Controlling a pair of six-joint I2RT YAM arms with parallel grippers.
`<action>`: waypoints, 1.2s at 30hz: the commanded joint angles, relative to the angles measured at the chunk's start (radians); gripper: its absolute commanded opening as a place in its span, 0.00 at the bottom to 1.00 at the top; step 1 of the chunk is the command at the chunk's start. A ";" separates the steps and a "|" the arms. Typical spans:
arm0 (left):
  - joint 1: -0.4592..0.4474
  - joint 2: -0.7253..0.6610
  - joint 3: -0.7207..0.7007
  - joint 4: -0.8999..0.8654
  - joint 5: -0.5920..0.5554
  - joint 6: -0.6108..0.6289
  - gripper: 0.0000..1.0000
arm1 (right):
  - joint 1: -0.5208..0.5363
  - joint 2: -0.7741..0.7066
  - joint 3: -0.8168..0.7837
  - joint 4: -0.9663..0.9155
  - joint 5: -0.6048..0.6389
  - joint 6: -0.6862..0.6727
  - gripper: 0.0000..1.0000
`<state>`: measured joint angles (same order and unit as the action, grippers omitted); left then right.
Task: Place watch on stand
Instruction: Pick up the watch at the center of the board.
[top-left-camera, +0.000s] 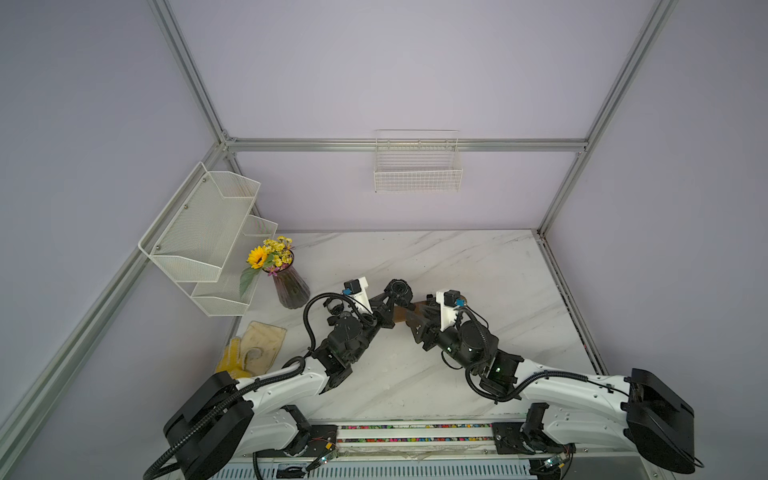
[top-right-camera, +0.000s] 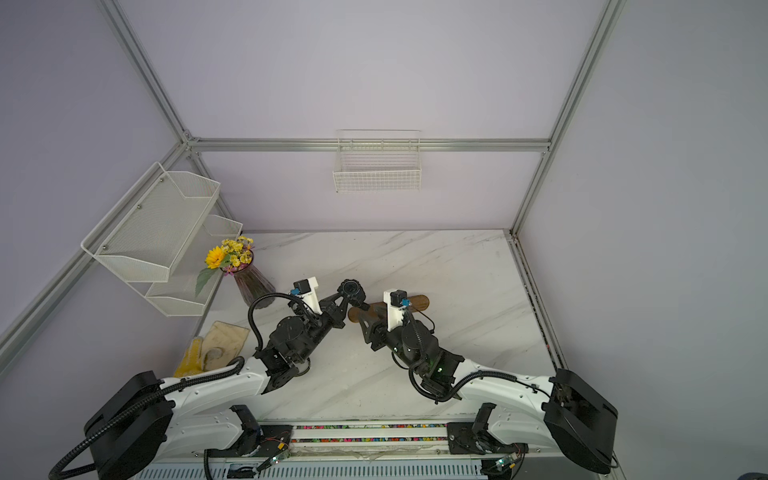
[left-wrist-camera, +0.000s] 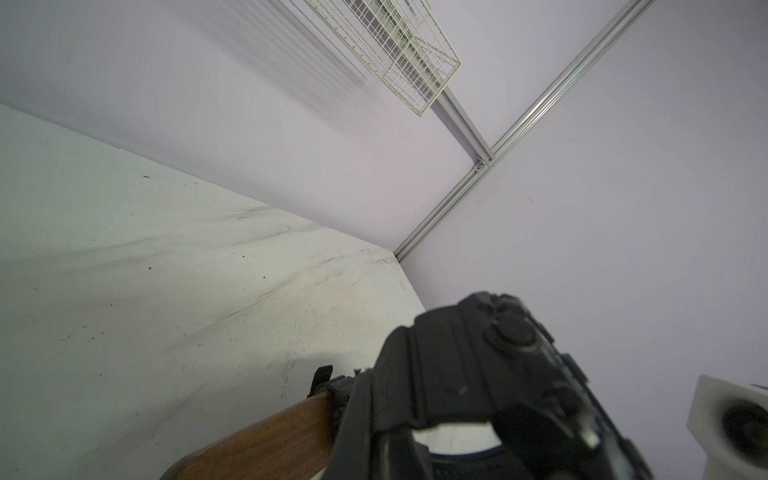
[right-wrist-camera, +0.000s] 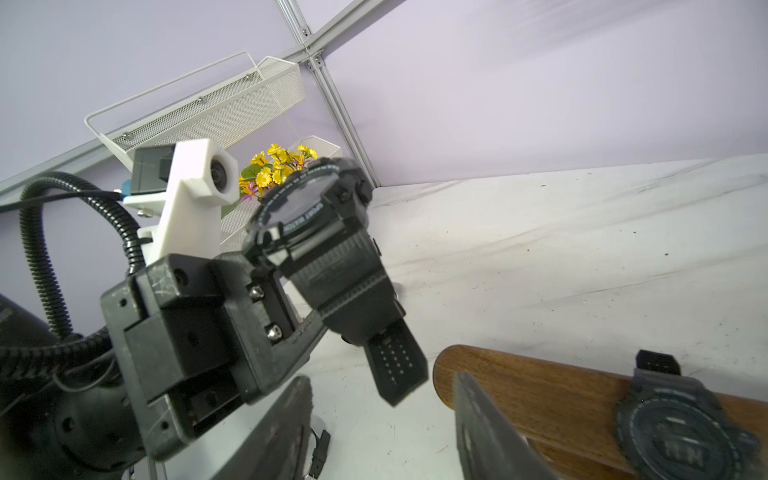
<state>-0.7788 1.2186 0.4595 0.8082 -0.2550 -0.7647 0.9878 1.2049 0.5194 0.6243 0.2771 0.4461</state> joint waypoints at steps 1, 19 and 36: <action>-0.019 0.000 -0.014 0.106 -0.061 -0.060 0.00 | 0.024 0.039 0.003 0.171 0.062 0.065 0.54; -0.116 0.075 0.009 0.124 -0.136 -0.146 0.00 | 0.051 0.130 0.011 0.323 0.275 0.118 0.21; -0.134 0.041 -0.034 0.167 -0.031 0.091 0.52 | 0.004 -0.082 0.046 -0.019 0.276 0.181 0.00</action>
<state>-0.9142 1.3010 0.4587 0.9123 -0.3485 -0.7868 1.0203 1.1980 0.5346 0.6960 0.5632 0.6060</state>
